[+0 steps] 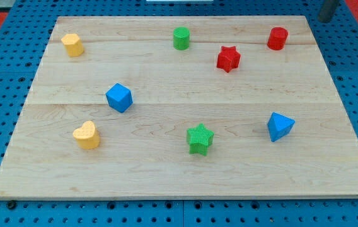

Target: Place the arm diagonally to the green circle

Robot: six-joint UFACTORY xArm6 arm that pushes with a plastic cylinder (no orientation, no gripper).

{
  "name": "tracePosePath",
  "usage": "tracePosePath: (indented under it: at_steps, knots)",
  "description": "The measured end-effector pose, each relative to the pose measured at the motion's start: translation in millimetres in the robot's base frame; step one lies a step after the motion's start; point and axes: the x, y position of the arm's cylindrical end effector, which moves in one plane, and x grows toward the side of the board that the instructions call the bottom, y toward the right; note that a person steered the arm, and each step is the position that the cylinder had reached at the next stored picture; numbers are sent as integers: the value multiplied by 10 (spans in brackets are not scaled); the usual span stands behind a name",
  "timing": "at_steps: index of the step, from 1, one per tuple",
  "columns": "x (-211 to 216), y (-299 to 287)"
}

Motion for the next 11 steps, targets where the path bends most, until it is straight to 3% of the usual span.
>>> tracePosePath:
  at_steps: [2, 3, 7, 9, 10, 11]
  knots:
    - [-65, -326]
    - [-121, -1138]
    - [-138, -1681]
    - [-111, -2449]
    - [-119, -2449]
    - [-124, -2948]
